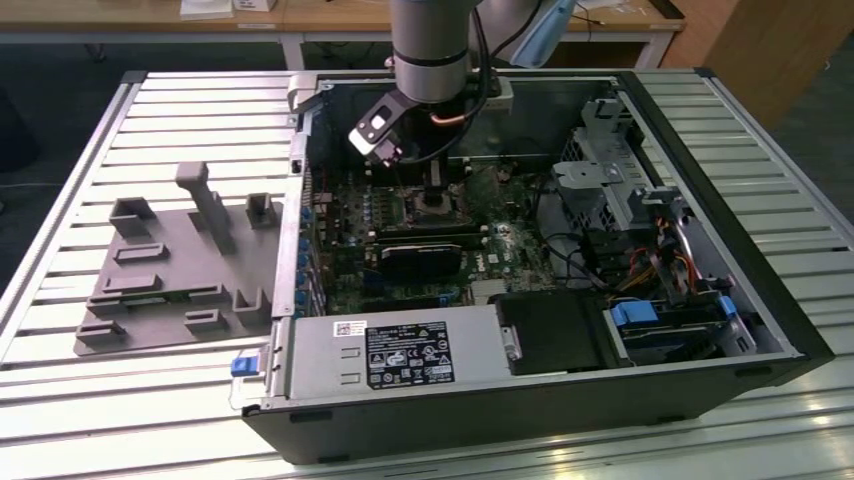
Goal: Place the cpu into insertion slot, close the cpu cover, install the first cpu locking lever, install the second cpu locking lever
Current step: 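Place the cpu into insertion slot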
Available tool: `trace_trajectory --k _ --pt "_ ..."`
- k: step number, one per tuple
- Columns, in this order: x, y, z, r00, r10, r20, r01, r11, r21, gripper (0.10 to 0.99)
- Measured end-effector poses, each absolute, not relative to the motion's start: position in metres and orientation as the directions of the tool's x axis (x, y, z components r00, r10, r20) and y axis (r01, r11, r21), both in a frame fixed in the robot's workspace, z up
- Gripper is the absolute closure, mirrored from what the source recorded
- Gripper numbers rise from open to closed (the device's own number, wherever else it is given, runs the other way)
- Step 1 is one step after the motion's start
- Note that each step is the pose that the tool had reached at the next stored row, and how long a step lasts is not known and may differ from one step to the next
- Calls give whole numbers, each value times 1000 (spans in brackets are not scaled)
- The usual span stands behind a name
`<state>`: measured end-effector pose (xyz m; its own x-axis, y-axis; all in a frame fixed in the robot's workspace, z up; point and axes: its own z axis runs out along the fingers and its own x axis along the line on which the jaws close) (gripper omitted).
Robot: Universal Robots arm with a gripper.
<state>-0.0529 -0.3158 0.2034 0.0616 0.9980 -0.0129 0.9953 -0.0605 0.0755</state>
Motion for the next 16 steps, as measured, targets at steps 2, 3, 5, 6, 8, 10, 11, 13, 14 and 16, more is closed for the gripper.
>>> trace_trajectory --k 2,3,5,6,8,10,11,13,14,16 --pt "-53 -316 202 62 998 -13 995 -60 75 984" --pt "-53 -316 202 62 998 -13 995 -60 75 984" --pt "-53 -316 200 62 998 -13 995 -60 75 984" --pt "-53 -316 200 62 998 -13 995 -60 75 984" --pt "-53 -316 199 62 998 -14 995 -60 75 984" --pt "-53 -316 199 62 998 -13 995 -60 75 984" --pt "-53 -316 198 62 998 -13 995 -60 75 984" --pt "-53 -316 198 62 998 -13 995 -60 75 984" --pt "-53 -316 198 62 998 -13 995 -60 75 984" --pt "-53 -316 198 62 998 -13 995 -60 75 984"
